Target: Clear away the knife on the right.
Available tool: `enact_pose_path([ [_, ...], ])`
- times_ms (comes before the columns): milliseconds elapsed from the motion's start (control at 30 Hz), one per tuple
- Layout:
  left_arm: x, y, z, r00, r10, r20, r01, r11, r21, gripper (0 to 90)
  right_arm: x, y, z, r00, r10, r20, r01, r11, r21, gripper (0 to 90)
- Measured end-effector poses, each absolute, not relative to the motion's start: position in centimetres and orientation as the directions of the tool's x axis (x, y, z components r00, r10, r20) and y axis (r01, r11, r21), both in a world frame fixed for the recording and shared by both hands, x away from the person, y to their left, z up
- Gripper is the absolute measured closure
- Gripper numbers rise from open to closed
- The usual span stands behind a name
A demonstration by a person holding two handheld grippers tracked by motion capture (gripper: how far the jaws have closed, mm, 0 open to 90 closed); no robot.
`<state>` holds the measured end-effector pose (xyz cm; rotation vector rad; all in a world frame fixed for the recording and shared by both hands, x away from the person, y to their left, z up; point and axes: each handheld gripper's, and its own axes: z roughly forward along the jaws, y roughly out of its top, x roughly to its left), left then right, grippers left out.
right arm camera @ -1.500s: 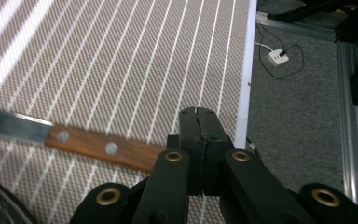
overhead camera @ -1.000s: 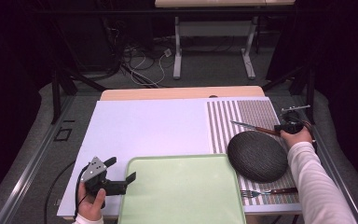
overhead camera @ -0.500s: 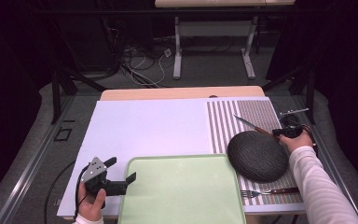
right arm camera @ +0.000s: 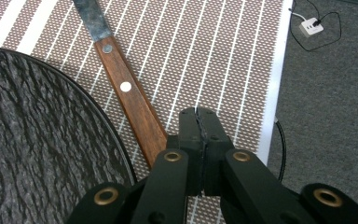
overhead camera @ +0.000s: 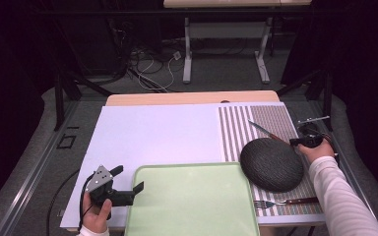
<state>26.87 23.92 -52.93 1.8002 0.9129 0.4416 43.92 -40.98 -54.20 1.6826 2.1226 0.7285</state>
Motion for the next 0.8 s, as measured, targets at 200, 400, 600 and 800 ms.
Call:
enact_pose_path([
  [200,26.9,23.9,-52.9,0.644,0.757,-0.113,0.379,-0.187,0.906,0.6,43.7,-41.4,-53.7,-0.246,0.968,0.053,0.789,0.169,0.591,88.5],
  [400,26.9,23.9,-52.9,0.643,0.758,-0.113,0.380,-0.187,0.906,0.6,43.7,-41.6,-52.5,-0.260,0.964,0.047,0.782,0.181,0.597,86.7],
  [600,26.9,23.9,-52.9,0.642,0.758,-0.113,0.383,-0.190,0.904,0.6,44.0,-41.5,-50.9,-0.288,0.956,0.057,0.773,0.197,0.602,82.0],
  [800,26.9,24.0,-52.9,0.641,0.759,-0.113,0.382,-0.188,0.905,0.6,44.7,-41.3,-49.6,-0.330,0.942,0.059,0.770,0.232,0.594,72.4],
])
